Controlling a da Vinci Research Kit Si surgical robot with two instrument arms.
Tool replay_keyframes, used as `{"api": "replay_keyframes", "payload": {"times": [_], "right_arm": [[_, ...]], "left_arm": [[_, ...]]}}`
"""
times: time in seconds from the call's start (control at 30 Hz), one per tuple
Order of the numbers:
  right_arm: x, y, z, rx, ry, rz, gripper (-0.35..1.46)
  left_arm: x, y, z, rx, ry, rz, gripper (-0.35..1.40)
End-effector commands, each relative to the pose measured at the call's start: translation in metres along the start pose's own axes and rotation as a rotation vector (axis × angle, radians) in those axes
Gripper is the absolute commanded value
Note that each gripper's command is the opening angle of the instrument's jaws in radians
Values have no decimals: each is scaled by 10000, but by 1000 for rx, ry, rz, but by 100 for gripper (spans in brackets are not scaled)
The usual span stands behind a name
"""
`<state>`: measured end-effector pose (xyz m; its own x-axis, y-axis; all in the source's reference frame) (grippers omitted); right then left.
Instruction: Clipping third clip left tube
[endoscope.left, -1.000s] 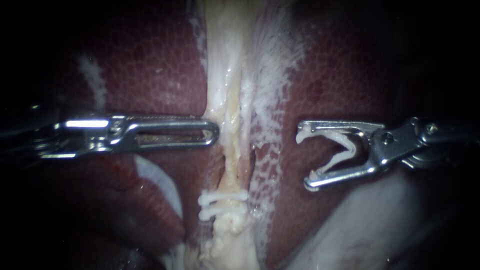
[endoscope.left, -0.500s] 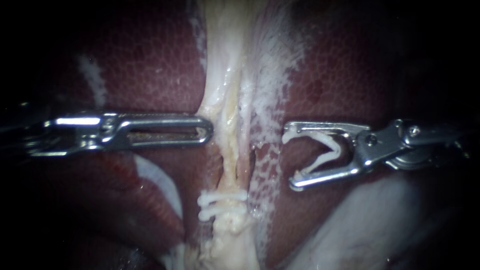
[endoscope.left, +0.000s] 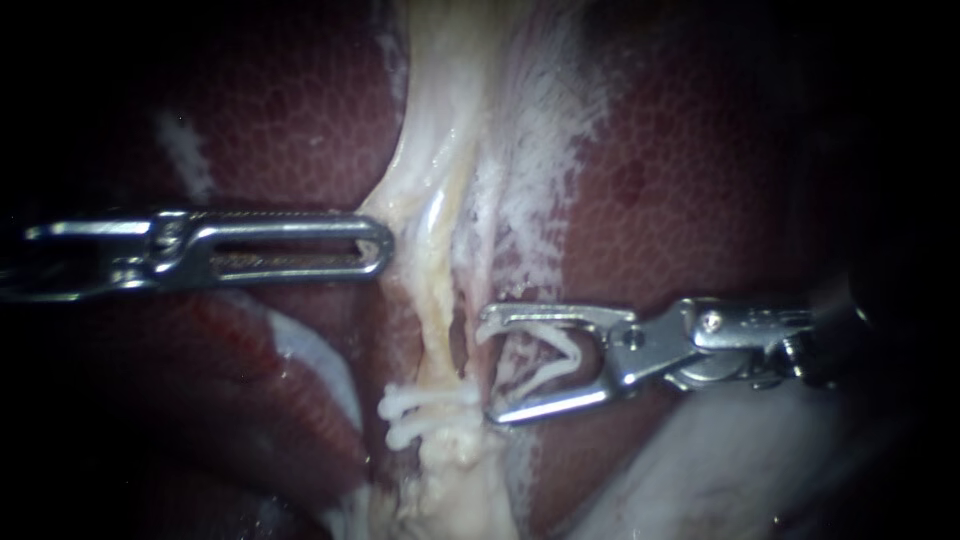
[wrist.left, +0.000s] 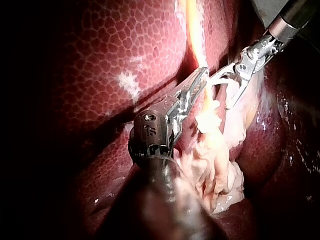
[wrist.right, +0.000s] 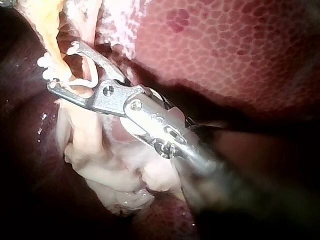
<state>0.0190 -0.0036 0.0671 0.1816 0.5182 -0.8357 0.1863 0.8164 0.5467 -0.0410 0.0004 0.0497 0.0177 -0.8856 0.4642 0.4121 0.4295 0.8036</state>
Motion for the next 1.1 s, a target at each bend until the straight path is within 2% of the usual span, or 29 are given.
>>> {"api": "replay_keyframes", "payload": {"times": [0.03, 0.37, 0.73, 0.87, 1.1], "right_arm": [[1, 1, 5, 3, 0, -1, 60], [10, 2, 35, 27, 3, -2, 60], [21, -4, 45, 73, 7, 42, 57], [30, -4, 45, 96, 9, 48, 56], [55, -7, 37, 117, 15, 59, 56]], "left_arm": [[0, 0, 0, -1, 0, 0, -35], [1, 0, 0, -1, 0, 1, -35], [2, 2, 1, -1, 0, 1, -35], [2, 3, 1, -1, 0, 2, -35], [3, 13, 1, -6, -2, 2, -35]]}}
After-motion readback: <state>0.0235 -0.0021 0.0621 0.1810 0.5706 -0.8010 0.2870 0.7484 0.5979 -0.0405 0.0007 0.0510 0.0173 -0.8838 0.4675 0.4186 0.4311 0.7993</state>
